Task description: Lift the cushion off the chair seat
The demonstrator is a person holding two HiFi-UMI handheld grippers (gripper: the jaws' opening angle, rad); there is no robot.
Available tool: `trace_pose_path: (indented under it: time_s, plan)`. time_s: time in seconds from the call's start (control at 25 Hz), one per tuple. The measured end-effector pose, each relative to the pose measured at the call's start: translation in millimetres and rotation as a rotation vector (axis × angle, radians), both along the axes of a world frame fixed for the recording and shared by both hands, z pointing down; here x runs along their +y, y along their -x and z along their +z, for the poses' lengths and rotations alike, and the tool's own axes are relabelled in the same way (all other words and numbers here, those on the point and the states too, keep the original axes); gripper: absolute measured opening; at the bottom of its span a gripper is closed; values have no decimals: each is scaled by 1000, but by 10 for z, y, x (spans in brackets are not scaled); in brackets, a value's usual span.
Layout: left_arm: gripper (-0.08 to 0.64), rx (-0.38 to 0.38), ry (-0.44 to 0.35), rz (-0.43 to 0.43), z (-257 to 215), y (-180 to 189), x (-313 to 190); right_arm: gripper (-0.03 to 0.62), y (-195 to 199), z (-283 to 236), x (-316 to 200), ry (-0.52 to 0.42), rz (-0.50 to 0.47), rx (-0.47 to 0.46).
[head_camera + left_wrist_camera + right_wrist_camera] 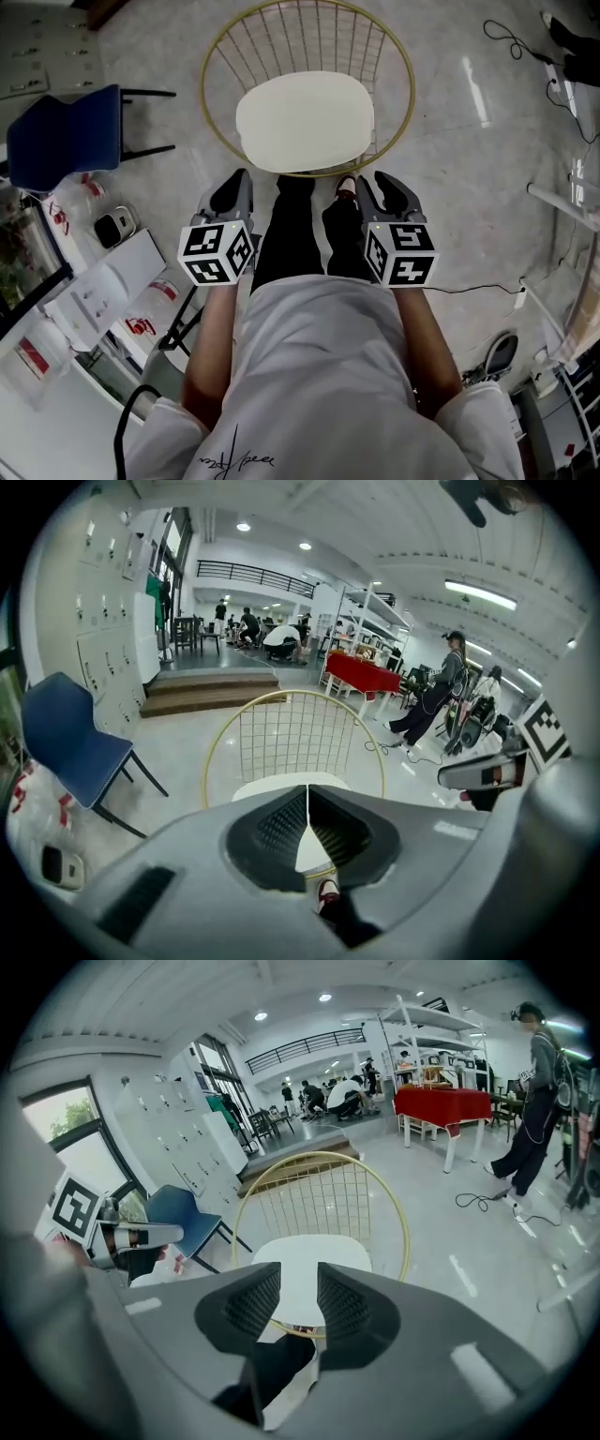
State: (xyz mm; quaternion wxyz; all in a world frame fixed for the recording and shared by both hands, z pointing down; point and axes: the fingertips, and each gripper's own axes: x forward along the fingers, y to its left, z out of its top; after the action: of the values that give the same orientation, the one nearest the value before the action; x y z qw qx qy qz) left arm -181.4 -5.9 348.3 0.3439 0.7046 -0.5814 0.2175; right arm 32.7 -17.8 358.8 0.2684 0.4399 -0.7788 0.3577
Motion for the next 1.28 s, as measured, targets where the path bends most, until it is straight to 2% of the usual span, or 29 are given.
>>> trace_pose_path:
  time_s: [0.36,0.48,0.76,0.96,1.16,1.28]
  plan:
    - [52,21,96,10,425,219,-168,130,70,277,-200,55,67,16]
    - [95,41,129,14,588,269,-233,133,83,406,-246,77,84,25]
    - [104,53,186,25,950,340,-365,140,12,765,-335,130,125,51]
    - [121,38,229,17,1187,449,-407,141,-12,967,-370,163,149,62]
    - [130,-10,279,55,1470,528,-409,143,-40,1199,-442,206,200,51]
    - [133,-5,304,51,1597,568,-372,149,-37,1313,-437,225,214,57]
